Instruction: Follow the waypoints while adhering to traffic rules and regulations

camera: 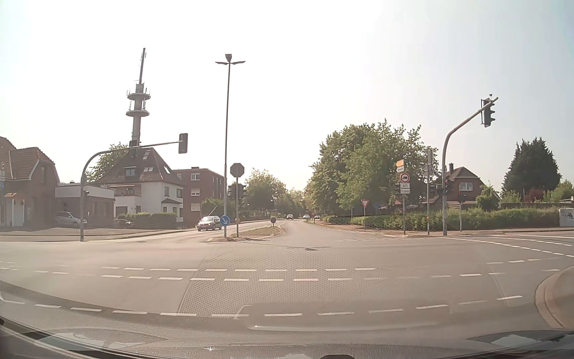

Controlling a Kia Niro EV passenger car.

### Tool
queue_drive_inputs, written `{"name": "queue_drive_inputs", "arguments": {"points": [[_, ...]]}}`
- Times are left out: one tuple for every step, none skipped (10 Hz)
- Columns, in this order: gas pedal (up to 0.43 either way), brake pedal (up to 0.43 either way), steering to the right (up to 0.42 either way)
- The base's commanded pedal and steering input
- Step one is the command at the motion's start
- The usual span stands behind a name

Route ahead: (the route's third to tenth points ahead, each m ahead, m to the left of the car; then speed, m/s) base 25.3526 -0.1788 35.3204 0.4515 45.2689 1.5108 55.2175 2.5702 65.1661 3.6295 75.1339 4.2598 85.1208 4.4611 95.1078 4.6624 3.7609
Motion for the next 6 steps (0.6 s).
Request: {"name": "queue_drive_inputs", "arguments": {"points": [[0.539, 0.000, -0.002], [0.551, 0.000, -0.002], [0.551, 0.000, -0.002], [0.551, 0.000, -0.002], [0.551, 0.000, -0.002], [0.551, 0.000, -0.002]]}}
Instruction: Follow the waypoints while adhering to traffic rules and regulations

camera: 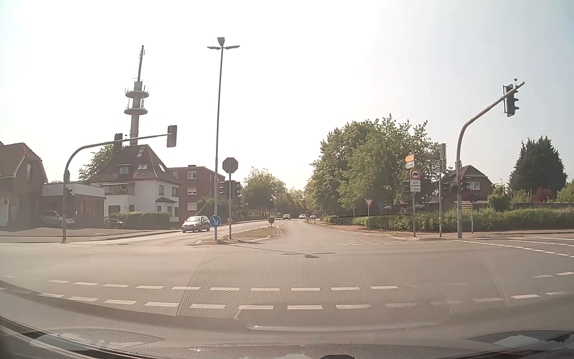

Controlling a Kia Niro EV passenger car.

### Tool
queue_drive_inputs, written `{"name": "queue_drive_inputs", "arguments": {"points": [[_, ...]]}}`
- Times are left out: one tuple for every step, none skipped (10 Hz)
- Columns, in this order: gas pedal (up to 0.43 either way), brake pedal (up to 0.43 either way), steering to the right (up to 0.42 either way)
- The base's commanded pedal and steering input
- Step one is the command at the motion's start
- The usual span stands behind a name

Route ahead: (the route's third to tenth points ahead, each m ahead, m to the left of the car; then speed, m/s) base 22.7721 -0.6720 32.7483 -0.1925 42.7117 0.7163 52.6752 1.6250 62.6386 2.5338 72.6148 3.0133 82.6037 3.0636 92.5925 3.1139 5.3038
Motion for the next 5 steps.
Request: {"name": "queue_drive_inputs", "arguments": {"points": [[0.551, 0.000, -0.002], [0.551, 0.000, -0.002], [0.551, 0.000, -0.002], [0.551, 0.000, -0.002], [0.551, 0.000, -0.002]]}}
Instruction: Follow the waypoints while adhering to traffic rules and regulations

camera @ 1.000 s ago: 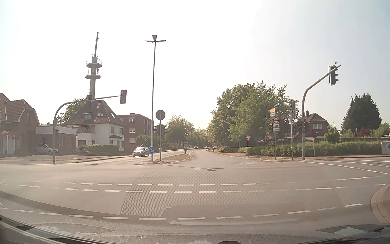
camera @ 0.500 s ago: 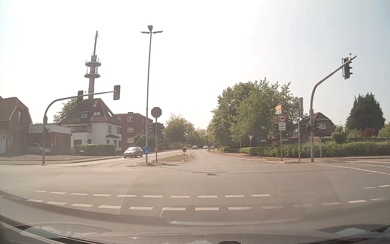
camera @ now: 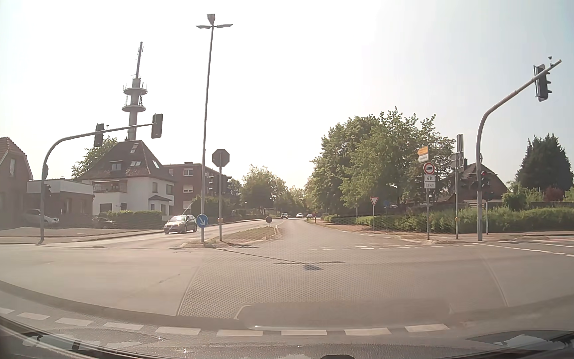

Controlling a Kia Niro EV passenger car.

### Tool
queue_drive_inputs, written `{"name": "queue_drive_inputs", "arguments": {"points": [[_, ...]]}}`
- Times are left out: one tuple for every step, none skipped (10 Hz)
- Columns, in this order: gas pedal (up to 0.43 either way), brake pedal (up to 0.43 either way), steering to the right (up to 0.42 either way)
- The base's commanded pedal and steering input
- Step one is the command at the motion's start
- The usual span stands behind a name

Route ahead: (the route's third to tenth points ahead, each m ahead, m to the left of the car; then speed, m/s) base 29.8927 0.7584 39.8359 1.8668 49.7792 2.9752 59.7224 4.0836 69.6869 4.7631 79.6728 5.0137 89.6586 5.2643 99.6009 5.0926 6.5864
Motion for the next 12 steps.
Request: {"name": "queue_drive_inputs", "arguments": {"points": [[0.551, 0.000, -0.002], [0.551, 0.000, -0.002], [0.551, 0.000, -0.002], [0.551, 0.000, -0.002], [0.551, 0.000, -0.002], [0.551, 0.000, -0.002], [0.551, 0.000, -0.002], [0.539, 0.000, -0.004], [0.539, 0.000, -0.007], [0.539, 0.000, -0.012], [0.539, 0.000, -0.016], [0.531, 0.000, -0.015]]}}
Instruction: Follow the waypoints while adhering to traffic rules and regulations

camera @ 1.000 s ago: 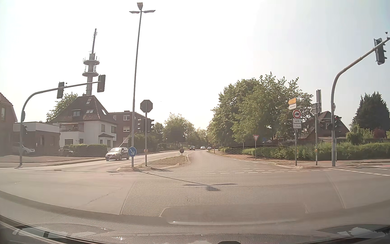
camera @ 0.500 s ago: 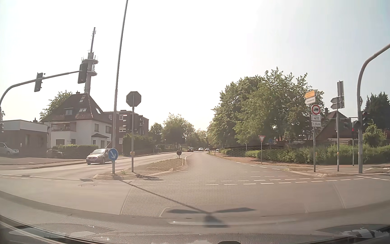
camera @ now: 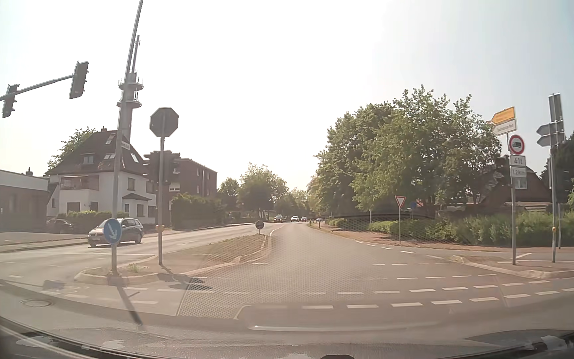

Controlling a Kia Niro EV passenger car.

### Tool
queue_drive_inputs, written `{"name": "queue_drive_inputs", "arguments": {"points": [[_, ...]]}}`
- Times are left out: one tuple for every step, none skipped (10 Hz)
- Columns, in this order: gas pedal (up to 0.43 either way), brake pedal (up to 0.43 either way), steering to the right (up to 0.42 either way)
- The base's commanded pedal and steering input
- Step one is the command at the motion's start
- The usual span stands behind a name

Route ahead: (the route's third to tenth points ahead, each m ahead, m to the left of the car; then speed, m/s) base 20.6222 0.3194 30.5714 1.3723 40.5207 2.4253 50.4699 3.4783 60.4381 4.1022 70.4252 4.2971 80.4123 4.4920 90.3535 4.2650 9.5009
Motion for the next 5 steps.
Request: {"name": "queue_drive_inputs", "arguments": {"points": [[0.520, 0.000, -0.009], [0.469, 0.000, -0.005], [0.469, 0.000, -0.005], [0.469, 0.000, -0.005], [0.469, 0.000, -0.005]]}}
